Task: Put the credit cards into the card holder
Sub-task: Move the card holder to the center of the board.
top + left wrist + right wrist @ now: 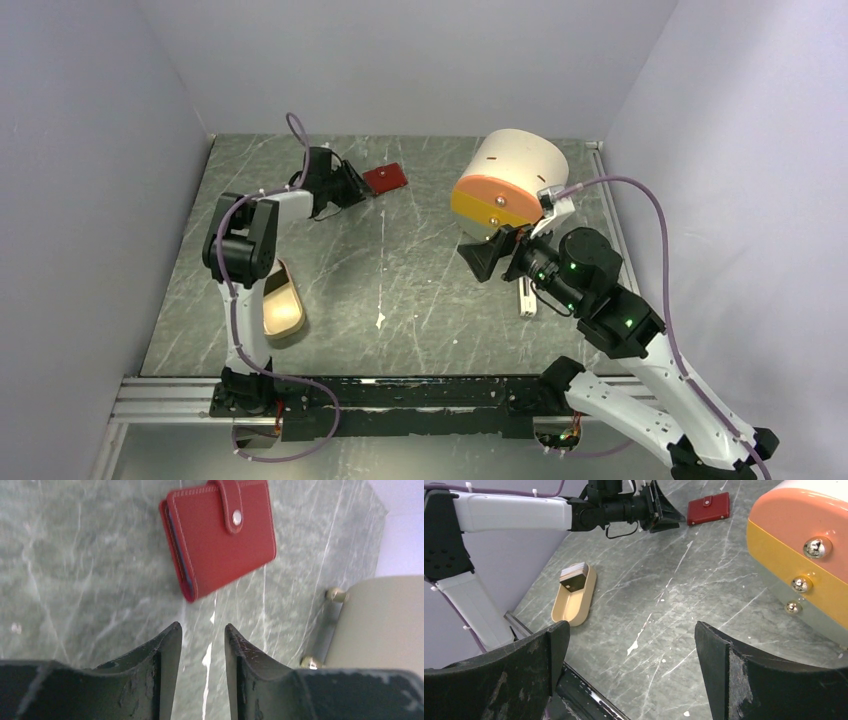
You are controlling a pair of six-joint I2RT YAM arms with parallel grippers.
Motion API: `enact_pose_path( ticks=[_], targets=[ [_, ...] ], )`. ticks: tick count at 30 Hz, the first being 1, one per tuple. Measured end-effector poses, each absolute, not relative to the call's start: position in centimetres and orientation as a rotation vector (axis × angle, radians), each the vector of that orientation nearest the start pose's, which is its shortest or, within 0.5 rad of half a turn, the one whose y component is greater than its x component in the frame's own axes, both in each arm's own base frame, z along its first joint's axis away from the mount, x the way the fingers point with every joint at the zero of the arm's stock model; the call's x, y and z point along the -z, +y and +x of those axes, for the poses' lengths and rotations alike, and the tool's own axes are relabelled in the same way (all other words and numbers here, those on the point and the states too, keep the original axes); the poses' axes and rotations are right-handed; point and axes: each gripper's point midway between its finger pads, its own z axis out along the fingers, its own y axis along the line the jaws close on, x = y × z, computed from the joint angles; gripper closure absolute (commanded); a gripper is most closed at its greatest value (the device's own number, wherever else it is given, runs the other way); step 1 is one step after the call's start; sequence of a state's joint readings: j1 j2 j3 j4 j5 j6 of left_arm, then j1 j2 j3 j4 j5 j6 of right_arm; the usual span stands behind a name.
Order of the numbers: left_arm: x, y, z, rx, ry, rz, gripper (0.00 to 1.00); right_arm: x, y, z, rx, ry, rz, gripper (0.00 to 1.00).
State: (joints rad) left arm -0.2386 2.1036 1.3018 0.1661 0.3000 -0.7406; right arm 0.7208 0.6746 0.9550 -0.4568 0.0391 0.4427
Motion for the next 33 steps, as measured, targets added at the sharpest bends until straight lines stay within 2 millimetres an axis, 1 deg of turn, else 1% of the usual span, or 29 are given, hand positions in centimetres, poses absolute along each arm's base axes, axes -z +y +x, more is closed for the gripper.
enact_pose_path(
  ticks=[7,10,15,20,26,28,30,33],
  targets=[
    [-4.5,-20.9,54.2,0.859,2.229,-0.453,0.61,-32.2,18.5,19.8,-0.789,1.807,-0.215,0.01],
    [-4.4,-20.9,55.2,0.848,2.218,-0.464,0.61,-32.0,18.4,19.9,-0.780,1.812,-0.219,0.01],
    [-4.1,-20.8,55.6,0.836,2.224,-0.488,0.61,-31.8,18.5,20.1,-0.767,1.818,-0.227,0.00],
    [-3.0,-20.9,56.2,0.837,2.238,-0.515,0.62,-31.8,18.4,20.1,-0.761,1.817,-0.228,0.00],
    [-3.1,-20.9,56.3,0.844,2.235,-0.544,0.62,-31.7,18.4,20.2,-0.754,1.817,-0.229,0.00],
    [-3.1,-21.0,56.3,0.848,2.235,-0.543,0.65,-31.7,18.4,20.2,-0.754,1.817,-0.229,0.00],
    [-3.1,-21.0,56.5,0.852,2.233,-0.541,0.71,-31.7,18.4,20.2,-0.754,1.819,-0.229,0.00],
    [-2.8,-21.1,56.5,0.855,2.236,-0.550,0.89,-31.6,18.4,20.3,-0.752,1.822,-0.229,0.00]
  ],
)
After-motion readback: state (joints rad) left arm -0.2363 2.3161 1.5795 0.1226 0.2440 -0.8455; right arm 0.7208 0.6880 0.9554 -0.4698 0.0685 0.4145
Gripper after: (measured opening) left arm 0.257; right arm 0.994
